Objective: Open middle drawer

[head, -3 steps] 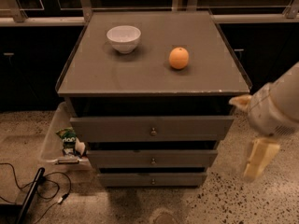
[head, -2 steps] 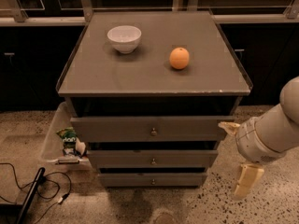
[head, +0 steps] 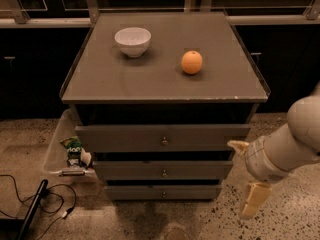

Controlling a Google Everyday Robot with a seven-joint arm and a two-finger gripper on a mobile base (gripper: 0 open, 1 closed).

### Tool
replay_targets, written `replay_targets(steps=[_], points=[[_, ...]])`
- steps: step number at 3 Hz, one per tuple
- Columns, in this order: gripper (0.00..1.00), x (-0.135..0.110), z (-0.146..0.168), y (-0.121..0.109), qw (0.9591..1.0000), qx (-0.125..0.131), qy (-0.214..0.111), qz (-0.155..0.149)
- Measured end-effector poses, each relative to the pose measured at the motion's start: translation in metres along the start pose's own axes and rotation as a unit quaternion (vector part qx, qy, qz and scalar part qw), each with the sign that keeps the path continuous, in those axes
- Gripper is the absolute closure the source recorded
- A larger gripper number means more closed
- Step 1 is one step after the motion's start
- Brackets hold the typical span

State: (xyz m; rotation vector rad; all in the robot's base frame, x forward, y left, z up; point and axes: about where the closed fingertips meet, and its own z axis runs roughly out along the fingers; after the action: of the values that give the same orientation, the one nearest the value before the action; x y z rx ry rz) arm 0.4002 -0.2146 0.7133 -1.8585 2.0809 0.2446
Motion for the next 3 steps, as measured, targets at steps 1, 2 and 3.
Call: replay_targets(steps=[1, 2, 3], points=[[0.0, 0.021, 0.069, -0.005, 0.9993, -0.018, -0.031, 0.003], [0.0, 0.034, 0.13, -0.023, 0.9978, -0.014, -0.062, -0.015], [0.0, 0.057, 0.187, -0.036, 0.9971, -0.032, -0.069, 0.002]])
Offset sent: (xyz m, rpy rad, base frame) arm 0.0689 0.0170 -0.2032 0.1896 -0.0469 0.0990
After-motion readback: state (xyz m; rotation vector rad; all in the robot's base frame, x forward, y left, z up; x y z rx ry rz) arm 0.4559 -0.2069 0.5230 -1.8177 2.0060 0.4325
